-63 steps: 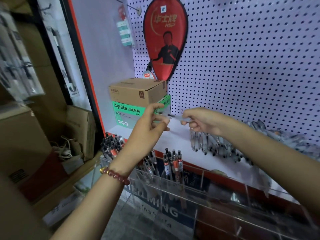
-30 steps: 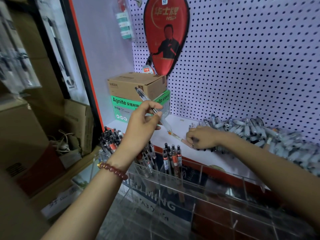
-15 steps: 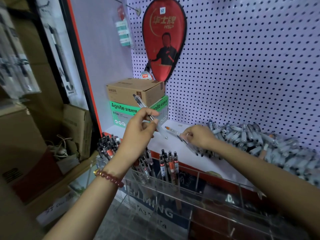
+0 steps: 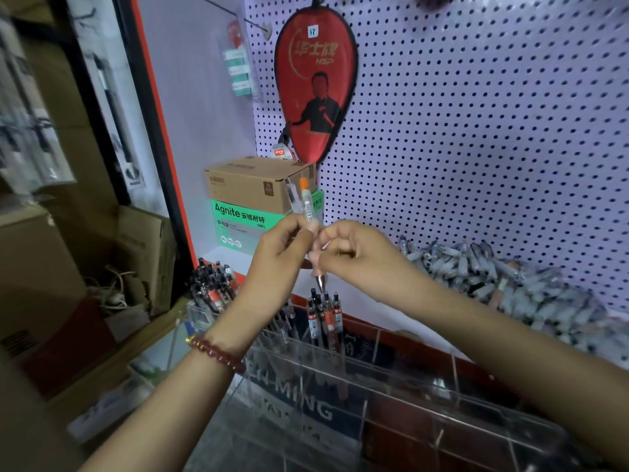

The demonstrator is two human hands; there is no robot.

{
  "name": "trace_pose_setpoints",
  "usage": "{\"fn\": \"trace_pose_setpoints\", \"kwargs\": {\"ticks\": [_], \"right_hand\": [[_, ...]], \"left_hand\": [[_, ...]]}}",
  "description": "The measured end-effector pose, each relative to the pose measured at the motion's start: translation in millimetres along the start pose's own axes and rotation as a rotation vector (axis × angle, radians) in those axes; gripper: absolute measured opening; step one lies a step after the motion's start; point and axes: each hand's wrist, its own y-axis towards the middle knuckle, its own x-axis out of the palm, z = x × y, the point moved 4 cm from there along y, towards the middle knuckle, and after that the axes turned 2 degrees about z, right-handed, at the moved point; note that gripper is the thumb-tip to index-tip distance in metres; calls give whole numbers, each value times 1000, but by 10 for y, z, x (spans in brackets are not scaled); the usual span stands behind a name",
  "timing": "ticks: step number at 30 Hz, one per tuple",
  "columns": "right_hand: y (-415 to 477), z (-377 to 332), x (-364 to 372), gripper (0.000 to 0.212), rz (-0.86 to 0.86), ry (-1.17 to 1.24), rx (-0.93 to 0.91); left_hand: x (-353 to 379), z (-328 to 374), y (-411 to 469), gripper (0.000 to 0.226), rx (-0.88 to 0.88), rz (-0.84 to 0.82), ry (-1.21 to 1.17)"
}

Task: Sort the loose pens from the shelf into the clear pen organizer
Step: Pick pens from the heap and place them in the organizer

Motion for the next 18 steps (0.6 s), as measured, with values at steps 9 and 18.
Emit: {"fn": "trace_pose_setpoints", "kwargs": {"ticks": [9, 18], "right_hand": [[-306, -11, -241, 33, 22, -28, 12], [-317, 86, -347, 40, 10, 224, 141]], "left_hand": [[219, 90, -230, 23, -40, -236, 69], [297, 81, -344, 48, -92, -423, -23]]}}
